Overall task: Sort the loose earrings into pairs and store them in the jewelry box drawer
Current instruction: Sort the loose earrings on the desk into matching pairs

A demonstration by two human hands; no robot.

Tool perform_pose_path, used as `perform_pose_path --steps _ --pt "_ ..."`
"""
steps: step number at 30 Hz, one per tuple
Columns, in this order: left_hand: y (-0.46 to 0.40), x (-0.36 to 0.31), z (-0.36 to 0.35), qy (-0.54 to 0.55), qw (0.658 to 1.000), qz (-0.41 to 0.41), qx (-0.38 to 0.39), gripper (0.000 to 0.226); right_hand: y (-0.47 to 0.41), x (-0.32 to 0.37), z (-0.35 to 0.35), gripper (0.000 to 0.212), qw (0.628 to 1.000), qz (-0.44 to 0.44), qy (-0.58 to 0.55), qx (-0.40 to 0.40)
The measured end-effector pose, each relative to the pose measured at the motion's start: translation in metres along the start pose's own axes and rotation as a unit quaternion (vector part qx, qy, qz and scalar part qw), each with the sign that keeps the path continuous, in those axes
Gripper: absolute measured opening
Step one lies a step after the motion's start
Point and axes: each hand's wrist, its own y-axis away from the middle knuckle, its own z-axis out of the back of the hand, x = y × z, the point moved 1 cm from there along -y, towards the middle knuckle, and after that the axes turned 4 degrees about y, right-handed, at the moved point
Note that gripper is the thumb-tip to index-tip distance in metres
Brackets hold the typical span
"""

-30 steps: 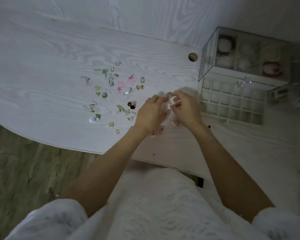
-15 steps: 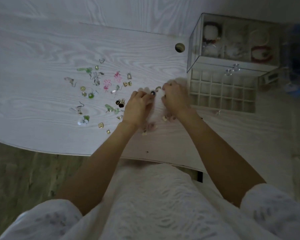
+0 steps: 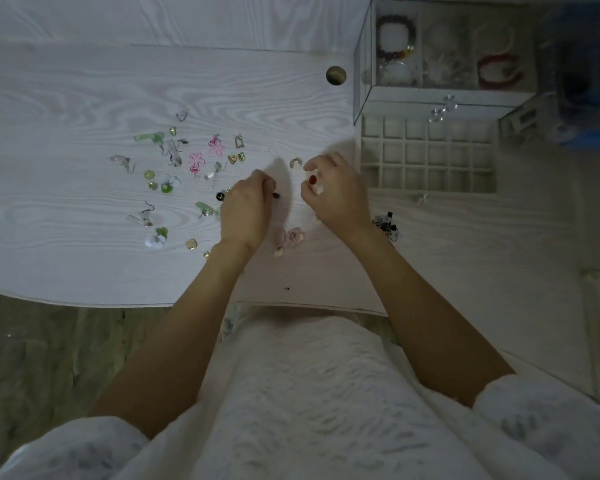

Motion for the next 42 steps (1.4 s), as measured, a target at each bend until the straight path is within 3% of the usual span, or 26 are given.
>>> perform_pose_path --steps 4,8,15,21,27,31,42 --pt "0.019 -0.039 0.007 0.162 0.986 0.019 -0.008 0.02 0.033 -0.029 0.038 0.017 0.983 -0.105 -0.151 -0.014" --pt "0.047 -0.065 -0.015 0.253 0.966 0.015 0.059 0.019 0.078 -0.069 0.071 0.015 0.969 -0.164 -0.181 -0.03" --pt "0.085 -0.08 -0.073 0.151 0.973 0.03 0.171 0.021 0.127 -0.096 0.057 0.017 0.963 -0.229 -0.141 0.002" --pt "0.091 -0.081 -0.077 0.045 0.991 -0.057 0.108 0.017 0.132 -0.088 0.03 0.024 0.985 -0.154 -0.017 0.081" --pt "0.099 -0.072 -0.068 0.016 0.991 -0.079 0.11 0.03 0.143 -0.089 0.042 0.031 0.989 -0.136 -0.004 0.064" --pt "0.107 -0.065 -0.063 -0.037 0.989 -0.101 0.097 0.039 0.154 -0.091 0.043 0.039 0.986 -0.126 -0.04 0.103" --pt "0.109 -0.068 -0.07 0.031 0.987 -0.034 0.155 0.054 0.139 -0.07 0.013 0.043 0.989 -0.099 -0.068 0.086"
